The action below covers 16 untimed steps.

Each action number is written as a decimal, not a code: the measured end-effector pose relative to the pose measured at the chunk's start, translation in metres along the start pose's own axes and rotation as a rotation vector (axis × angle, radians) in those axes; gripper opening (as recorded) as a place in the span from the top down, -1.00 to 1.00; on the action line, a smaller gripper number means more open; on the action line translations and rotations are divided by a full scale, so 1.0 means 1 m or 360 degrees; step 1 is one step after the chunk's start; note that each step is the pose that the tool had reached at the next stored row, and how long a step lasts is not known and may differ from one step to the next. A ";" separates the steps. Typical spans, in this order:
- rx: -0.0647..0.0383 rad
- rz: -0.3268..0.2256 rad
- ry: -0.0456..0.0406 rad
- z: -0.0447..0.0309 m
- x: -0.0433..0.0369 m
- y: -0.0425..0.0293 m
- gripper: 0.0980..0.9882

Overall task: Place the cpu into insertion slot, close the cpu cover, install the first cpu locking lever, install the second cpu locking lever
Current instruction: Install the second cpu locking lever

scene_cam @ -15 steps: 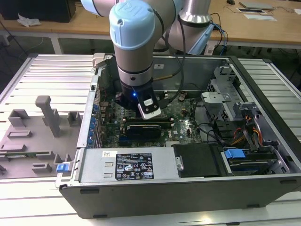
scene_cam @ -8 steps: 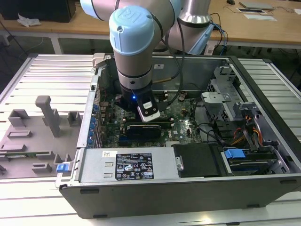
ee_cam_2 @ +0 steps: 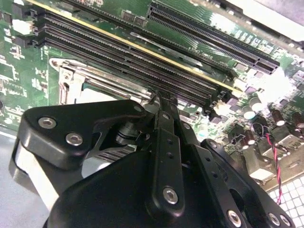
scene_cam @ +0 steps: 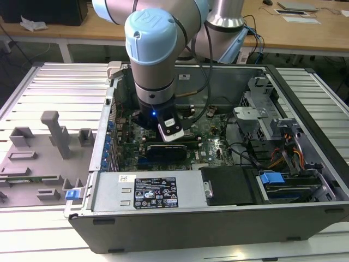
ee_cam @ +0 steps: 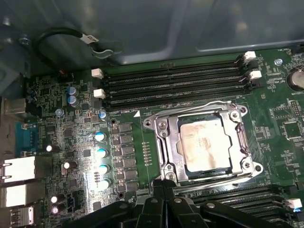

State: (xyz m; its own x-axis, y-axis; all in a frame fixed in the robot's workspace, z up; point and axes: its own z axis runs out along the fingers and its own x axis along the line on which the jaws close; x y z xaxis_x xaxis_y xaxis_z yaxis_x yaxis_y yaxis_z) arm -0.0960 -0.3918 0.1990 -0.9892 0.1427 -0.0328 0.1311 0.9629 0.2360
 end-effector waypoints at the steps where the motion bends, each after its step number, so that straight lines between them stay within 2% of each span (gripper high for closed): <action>1: 0.0000 0.0000 0.0000 0.0008 0.0002 -0.0002 0.98; 10: 0.0000 0.0000 0.0000 0.0035 0.0005 -0.0009 0.98; 12: 0.0002 -0.0001 -0.0001 0.0015 0.0002 -0.0003 0.98; 16: 0.0017 -0.0001 -0.0002 -0.0063 0.0001 0.0014 0.98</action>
State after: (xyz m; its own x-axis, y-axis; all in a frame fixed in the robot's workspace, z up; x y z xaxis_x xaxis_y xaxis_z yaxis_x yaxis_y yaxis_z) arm -0.0963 -0.3918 0.2055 -0.9892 0.1423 -0.0343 0.1310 0.9654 0.2257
